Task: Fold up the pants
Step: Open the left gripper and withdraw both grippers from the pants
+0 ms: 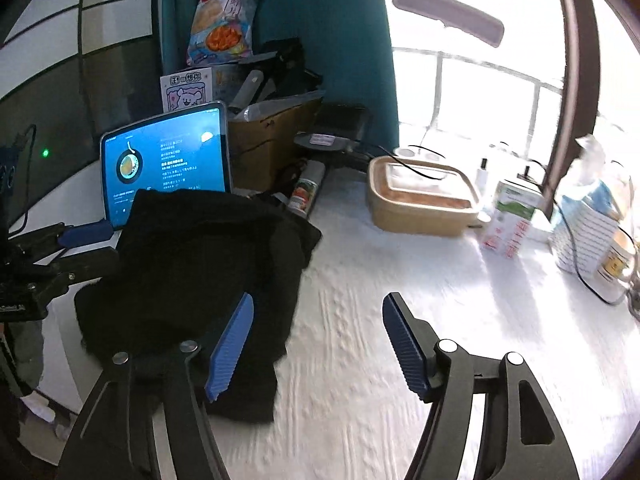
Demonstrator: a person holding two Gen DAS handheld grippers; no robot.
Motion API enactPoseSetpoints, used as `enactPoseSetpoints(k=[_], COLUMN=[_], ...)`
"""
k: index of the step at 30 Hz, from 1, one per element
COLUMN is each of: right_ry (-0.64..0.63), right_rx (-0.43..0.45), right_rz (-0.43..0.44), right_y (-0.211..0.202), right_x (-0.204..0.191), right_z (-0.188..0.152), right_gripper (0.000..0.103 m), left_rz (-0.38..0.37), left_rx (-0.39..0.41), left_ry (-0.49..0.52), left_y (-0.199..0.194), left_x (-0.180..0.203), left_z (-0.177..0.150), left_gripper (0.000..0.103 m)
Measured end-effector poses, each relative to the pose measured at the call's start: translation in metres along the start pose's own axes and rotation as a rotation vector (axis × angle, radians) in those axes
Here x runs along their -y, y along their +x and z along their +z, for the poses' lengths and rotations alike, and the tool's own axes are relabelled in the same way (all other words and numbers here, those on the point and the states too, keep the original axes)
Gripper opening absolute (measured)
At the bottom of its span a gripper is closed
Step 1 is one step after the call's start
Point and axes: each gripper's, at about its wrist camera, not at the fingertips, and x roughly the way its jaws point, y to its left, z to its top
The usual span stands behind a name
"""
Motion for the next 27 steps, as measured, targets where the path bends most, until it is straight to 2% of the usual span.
enactPoseSetpoints(k=[5,9,15,17,19,22,27], right_ry=[0.032,0.062,0.096,0.105,0.119,0.133,0.152], right_rx=[0.02,0.047,0.097,0.118,0.14,0.162,0.204], right_rz=[-0.04,-0.085,-0.171,-0.203,-0.235,-0.277,-0.336], right_y=[-0.036,-0.066,-0.115,-0.133,-0.152,-0.174,-0.208], right_x=[0.011,0.02,0.033,0.037,0.041,0.048,0.055], right_z=[-0.026,-0.043,-0.063,-0.07,-0.078,-0.087,-0.102], right_gripper=[0.074,0.076,0.078,0.078,0.079,0.08,0.081], left_rz=[-0.027,-0.024,-0.072,-0.073,-0.04,-0.049,-0.076], left_rx=[0.04,0.081,0.128,0.142,0.18,0.224,0.25], left_ry=[-0.007,0.035,0.116,0.114,0.079,0.031,0.077], left_y=[-0.012,-0.024,-0.042,-0.046,-0.053,-0.064,-0.076], left_x=[0.022,0.049,0.088,0.098,0.105,0.12,0.149], left_z=[-0.007,-0.008,-0.01,-0.011,-0.013,-0.02,-0.023], left_gripper=[0.071,0.071,0.071,0.083,0.089,0.089,0.089])
